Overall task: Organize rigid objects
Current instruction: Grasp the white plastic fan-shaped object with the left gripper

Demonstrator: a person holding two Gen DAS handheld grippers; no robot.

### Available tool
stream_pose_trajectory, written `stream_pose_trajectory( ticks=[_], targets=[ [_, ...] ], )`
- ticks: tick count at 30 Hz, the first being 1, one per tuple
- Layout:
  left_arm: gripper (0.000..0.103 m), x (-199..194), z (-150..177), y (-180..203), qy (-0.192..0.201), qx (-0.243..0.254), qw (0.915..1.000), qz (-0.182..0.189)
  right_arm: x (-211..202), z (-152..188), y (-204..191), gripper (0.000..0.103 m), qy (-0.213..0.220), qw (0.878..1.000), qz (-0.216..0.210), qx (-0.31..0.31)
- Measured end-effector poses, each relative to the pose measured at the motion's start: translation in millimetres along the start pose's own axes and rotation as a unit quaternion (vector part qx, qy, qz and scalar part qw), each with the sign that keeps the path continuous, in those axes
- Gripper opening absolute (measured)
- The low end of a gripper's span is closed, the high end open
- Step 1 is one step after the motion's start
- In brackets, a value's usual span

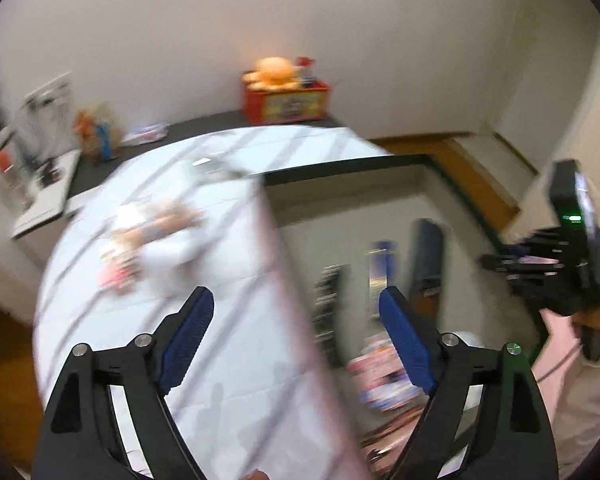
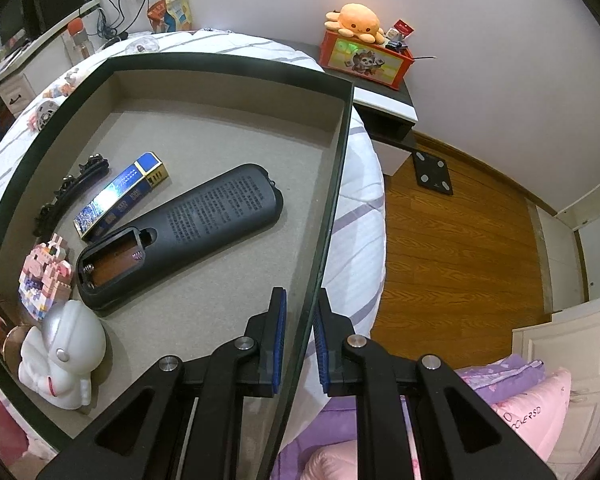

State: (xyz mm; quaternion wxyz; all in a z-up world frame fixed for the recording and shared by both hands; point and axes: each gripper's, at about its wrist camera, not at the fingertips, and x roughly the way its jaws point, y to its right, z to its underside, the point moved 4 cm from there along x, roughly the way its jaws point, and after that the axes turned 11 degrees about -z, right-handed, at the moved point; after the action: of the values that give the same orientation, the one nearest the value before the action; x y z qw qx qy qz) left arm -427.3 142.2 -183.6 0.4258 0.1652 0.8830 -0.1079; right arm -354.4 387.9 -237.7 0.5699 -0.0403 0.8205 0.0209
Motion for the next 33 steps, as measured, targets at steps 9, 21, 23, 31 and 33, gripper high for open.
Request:
stream_pose_trajectory(
  ticks=[9,21,23,31,33],
  targets=[
    [0.092,34,36,-78,-0.038,-0.075,0.9942,-0.067,5,-5,-2,0.015,-0.005,1.000,0.012,-0.002],
    [0.092,88,-1,-61,-0.044,-0.080,0.9939,-0.062,9,-3,-1,0.015,-0.004,1.000,0.021,-0.010],
    [0.092,93,-7,-61,-0.041,-0.083,0.9937,-0.063,10,-3,0,0.015,-0.004,1.000,0.022,-0.012],
    [0.077,112,-19,-59,-0.035,-0.069,0.9930,-0.089,11,-2,0,0.015,-0.003,1.000,0.019,-0.014],
    [0.058,114,-16,-55,-0.044,-0.060,0.9942,-0.078,12,-1,0,0.015,-0.004,1.000,0.020,-0.014]
  ],
)
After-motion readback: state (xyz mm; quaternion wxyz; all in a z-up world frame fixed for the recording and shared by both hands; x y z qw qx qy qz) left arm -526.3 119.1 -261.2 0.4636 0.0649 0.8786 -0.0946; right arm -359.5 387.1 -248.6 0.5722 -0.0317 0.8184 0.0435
